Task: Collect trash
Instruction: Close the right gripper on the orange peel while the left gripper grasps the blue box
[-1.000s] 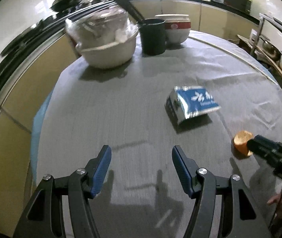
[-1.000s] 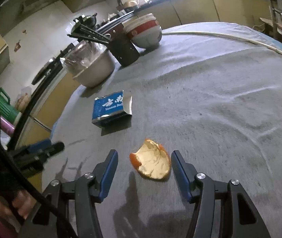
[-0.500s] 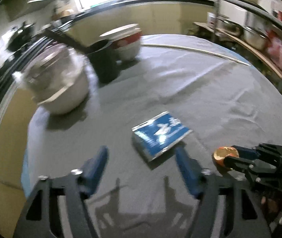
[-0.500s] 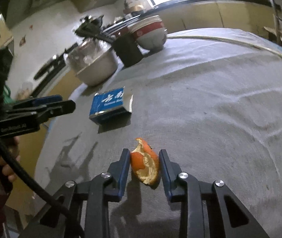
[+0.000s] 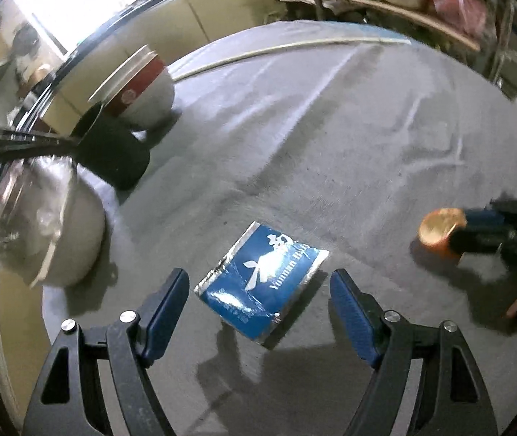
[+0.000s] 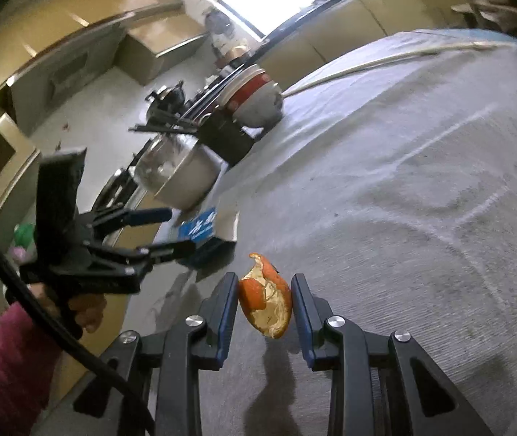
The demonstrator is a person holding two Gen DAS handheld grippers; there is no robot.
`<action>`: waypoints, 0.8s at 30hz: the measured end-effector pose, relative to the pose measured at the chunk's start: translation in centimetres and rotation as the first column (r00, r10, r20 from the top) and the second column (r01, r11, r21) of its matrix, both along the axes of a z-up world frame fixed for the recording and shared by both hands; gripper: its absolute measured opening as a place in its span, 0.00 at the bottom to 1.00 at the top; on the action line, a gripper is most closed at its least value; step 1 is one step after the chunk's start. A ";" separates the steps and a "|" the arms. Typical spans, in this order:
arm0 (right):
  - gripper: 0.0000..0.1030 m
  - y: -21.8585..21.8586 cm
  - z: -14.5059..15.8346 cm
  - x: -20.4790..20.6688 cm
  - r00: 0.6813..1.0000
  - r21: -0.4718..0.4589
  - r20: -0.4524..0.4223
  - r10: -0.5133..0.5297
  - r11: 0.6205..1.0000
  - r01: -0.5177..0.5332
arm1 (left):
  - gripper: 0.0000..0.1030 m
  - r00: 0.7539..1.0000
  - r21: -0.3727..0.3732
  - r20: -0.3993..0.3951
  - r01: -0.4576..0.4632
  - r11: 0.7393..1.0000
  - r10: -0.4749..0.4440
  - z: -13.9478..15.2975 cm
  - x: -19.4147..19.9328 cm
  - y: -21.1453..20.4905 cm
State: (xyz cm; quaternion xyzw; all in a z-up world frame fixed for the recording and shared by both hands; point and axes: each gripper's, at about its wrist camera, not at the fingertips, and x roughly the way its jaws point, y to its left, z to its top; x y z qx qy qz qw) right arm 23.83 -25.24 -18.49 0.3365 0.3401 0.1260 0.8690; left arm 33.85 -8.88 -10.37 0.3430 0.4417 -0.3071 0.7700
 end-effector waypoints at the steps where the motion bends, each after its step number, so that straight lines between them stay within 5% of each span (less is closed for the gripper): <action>1: 0.31 -0.1 0.0 0.0 1.000 0.007 0.003 0.000 1.000 0.000 | 0.78 1.000 0.014 0.000 0.011 1.000 -0.011 -0.2 0.1 -0.1; 15: 0.31 -0.1 -0.1 0.0 1.000 0.012 0.005 0.007 1.000 -0.007 | 0.78 0.997 0.013 -0.072 0.031 0.999 -0.030 -1.7 2.8 -0.1; 24: 0.31 0.1 0.0 0.0 1.000 0.002 0.007 0.004 1.000 -0.004 | 0.60 0.997 -0.032 -0.075 -0.032 0.999 0.030 -1.8 2.9 -0.5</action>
